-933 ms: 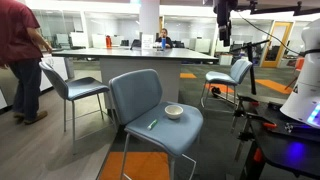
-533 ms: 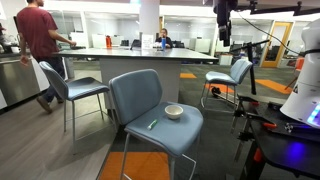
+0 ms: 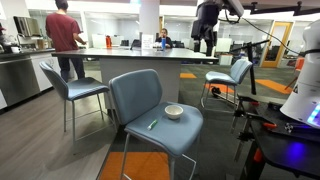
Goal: Put the green marker inside the white bowl
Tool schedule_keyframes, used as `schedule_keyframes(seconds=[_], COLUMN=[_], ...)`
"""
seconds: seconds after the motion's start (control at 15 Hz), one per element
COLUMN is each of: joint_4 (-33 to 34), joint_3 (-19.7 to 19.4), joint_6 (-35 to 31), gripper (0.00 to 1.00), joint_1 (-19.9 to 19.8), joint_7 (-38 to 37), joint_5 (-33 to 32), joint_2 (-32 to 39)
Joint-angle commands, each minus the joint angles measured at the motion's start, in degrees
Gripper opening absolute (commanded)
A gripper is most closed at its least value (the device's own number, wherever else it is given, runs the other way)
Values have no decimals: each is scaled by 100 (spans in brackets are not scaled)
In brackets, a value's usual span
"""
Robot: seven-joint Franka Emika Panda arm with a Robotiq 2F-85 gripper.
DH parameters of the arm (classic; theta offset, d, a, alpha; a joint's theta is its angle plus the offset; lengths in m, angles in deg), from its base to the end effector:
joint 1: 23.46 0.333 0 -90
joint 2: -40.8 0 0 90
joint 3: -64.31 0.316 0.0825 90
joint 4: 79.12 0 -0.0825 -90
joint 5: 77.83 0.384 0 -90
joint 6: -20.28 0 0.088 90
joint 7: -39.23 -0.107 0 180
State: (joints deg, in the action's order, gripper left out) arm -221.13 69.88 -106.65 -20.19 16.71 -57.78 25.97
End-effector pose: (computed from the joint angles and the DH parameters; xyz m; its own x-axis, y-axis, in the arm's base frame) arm 0.4365 0.0791 0.3866 0.8978 -0.4230 -0.1227 -0.4402 -0.8707 -0.2192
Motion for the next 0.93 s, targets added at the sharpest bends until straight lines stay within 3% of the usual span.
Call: schedule_keyframes(seconds=[0.0, 0.33, 0.6, 0.87], joint_4=[496, 1456, 2521, 3443], joint_3=[134, -246, -598, -587], joint_6=[-781, -1966, -2309, -2739], gripper=[100, 100, 100, 100], joint_1=[-161, 156, 247, 145], joint_7=[-1080, -2727, -3272, -3608], joint_5=[-232, -646, -115, 697], joint_2=[1195, 3205, 4674, 5875])
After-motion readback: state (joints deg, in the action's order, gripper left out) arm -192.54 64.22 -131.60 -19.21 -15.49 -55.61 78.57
